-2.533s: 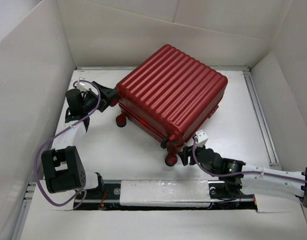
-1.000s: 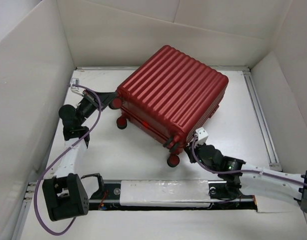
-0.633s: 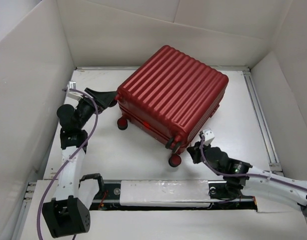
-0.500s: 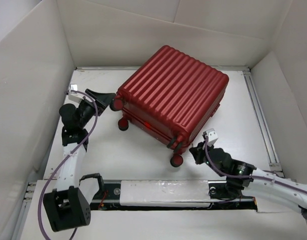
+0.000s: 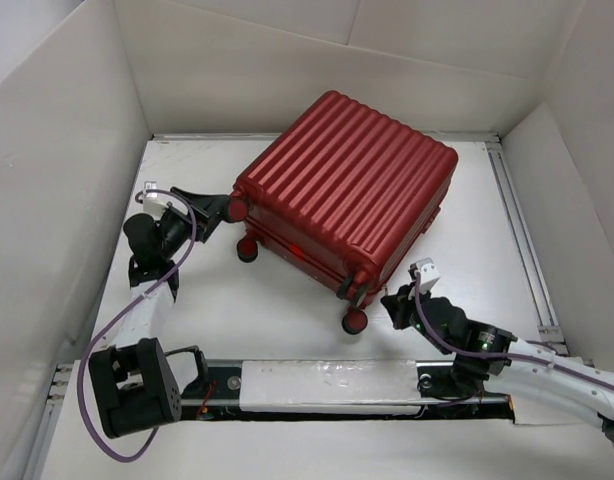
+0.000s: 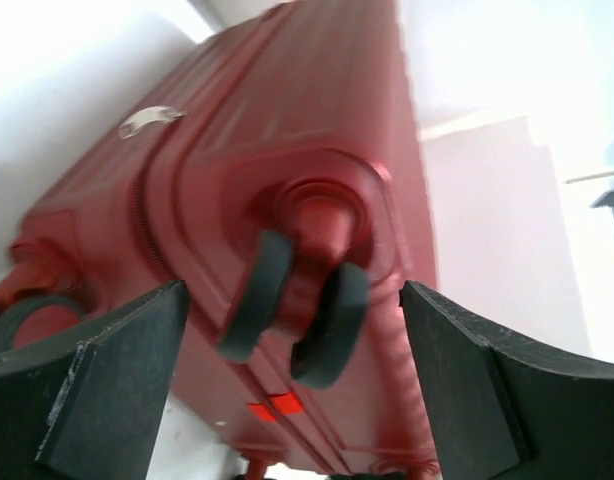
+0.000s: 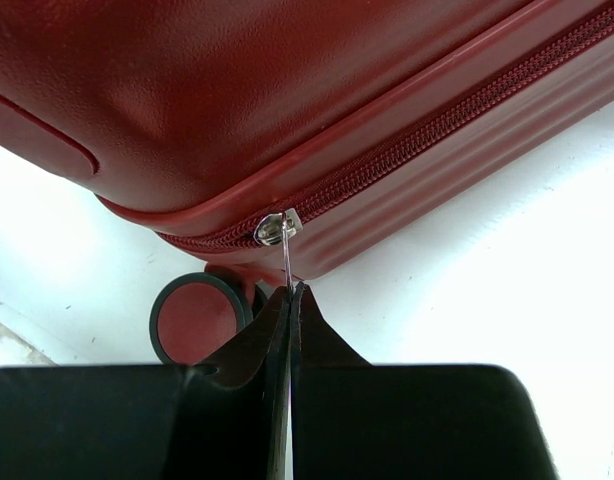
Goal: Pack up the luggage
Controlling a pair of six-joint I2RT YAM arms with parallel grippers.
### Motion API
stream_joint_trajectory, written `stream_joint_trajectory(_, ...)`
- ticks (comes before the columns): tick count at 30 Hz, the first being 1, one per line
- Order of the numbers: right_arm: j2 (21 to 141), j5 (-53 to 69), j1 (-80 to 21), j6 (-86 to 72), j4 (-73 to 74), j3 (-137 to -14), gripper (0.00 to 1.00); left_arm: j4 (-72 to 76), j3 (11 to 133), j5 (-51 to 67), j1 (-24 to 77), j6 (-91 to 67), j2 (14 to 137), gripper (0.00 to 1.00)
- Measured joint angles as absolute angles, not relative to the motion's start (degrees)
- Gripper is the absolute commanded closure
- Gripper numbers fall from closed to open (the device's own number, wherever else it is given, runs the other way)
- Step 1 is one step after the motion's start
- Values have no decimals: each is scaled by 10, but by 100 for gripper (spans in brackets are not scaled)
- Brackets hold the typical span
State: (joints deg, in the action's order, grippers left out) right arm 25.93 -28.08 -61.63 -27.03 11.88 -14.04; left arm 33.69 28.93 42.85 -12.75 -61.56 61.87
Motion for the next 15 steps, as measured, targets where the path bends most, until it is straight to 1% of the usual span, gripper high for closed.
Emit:
stream_joint_trajectory(1, 261, -281, -616, -270, 117, -140, 100, 346, 289, 431, -128, -621, 621, 17)
stream_joint_trajectory(4, 267, -281, -616, -270, 115, -141, 100, 391, 289, 442, -128, -645, 642, 23)
stream_joint_trajectory(8, 266, -281, -616, -270, 114, -141, 100, 450, 288, 458, -127, -696, 694, 24)
stream_joint_trajectory(11, 266, -281, -616, -270, 114, -141, 100, 475, 284, 462, -122, -730, 715, 24)
stream_joint_trajectory(13, 266, -280, -616, -270, 114, -141, 100, 494, 272, 461, -120, -754, 716, 21)
stream_joint_trajectory(15, 266, -280, -616, -270, 114, -141, 100, 513, 261, 460, -119, -779, 716, 21)
